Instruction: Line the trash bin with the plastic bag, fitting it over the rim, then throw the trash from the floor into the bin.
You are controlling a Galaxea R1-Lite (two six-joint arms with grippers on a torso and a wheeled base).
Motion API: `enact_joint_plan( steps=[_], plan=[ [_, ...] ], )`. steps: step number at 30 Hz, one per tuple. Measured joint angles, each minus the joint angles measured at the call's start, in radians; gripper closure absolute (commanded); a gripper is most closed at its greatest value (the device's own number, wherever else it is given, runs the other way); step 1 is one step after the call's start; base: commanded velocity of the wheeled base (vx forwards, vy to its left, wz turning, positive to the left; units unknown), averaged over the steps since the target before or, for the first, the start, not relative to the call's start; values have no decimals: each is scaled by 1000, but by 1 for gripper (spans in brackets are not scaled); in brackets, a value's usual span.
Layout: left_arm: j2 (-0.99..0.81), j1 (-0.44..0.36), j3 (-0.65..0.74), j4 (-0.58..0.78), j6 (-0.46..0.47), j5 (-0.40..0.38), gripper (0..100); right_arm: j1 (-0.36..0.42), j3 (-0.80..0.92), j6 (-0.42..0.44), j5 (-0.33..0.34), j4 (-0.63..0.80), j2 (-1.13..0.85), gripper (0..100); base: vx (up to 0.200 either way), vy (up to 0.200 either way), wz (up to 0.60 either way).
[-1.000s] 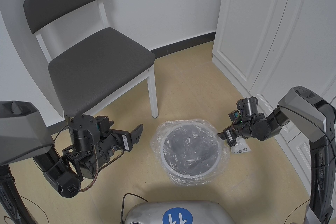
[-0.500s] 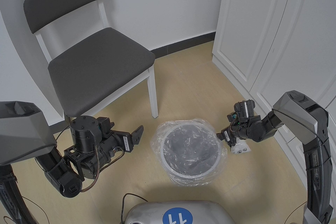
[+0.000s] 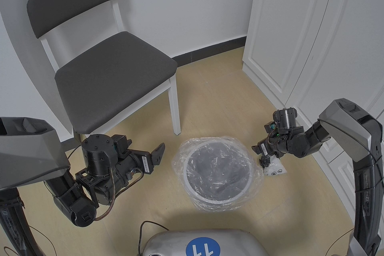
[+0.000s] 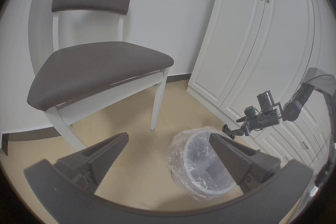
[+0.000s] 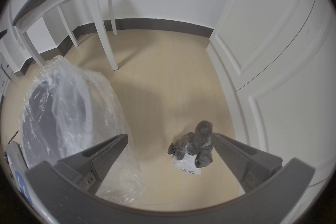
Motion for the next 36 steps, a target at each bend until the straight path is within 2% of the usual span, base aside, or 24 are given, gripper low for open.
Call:
enact_joint_plan(
  steps=[11, 17, 25, 36],
  plan=[
    [-15, -5, 15, -5, 2, 0, 0, 140, 43, -33, -43, -18, -67, 0, 0, 0, 0],
    [-14, -5, 16, -5, 3, 0, 0, 166, 46, -79, -86, -60, -13, 0, 0, 0, 0],
    [-9, -3, 13, -5, 3, 0, 0, 159, 5, -86, -99, -104, 56, 0, 0, 0, 0],
    [-9, -1, 10, -4, 3, 0, 0, 120, -5, -99, -100, -105, 24, 0, 0, 0, 0]
  ],
)
